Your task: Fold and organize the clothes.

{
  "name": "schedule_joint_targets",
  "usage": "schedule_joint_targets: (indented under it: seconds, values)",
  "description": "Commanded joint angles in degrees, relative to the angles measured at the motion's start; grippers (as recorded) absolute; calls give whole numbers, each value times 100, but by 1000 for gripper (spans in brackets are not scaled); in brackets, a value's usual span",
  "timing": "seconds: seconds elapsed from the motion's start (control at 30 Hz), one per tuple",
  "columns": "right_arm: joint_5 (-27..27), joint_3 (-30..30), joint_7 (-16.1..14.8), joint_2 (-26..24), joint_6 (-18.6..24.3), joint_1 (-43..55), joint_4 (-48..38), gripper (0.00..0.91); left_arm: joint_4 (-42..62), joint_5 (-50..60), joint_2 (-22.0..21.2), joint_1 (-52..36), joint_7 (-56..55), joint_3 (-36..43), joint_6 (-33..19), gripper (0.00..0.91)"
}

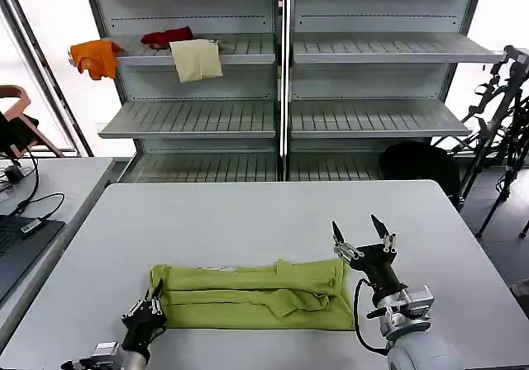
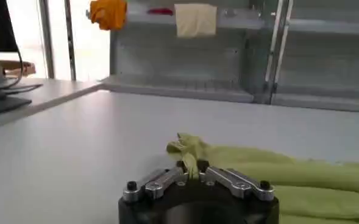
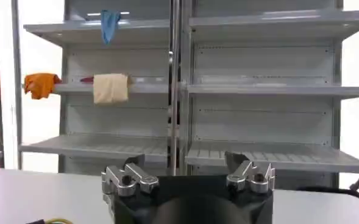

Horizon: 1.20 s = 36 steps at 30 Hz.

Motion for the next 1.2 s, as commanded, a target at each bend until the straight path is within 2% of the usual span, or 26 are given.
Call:
schedule_joint_targets:
  seconds: [0.03,0.27,0.53,0.67,0.8,0.93,1.07,1.2]
  values:
    - [-20,11,-5,-12,6,0,-11,907,-172,834,179,-138,548,-965,-229,0]
    - [-74,-17,-3,0,-5,-2,-80,907,174,788,741,-470,1128,-2113,374,0]
    - [-89,4,12,-8,-30,-53,-140,907,776,970,1381,-807,1407,-2705,583,0]
    - [-99,4,31,-1,-46,-64,-166,907,824,1019,1513,-898,1502,-2957,615,0]
    - [-116,1,57,3,-69,-63,-173,907,679,1019,1501,-921,1577,-3107,652,0]
    - [-142,-10,81,18,-86,-63,-170,907,115,752,1296,-778,1560,-2950,711,0]
    - [-177,-6,91,39,-86,-106,-163,907,-738,194,870,-534,1548,-2411,749,0]
    - [-208,26,105,41,-76,-159,-165,907,-1325,-308,545,-299,1451,-1455,948,0]
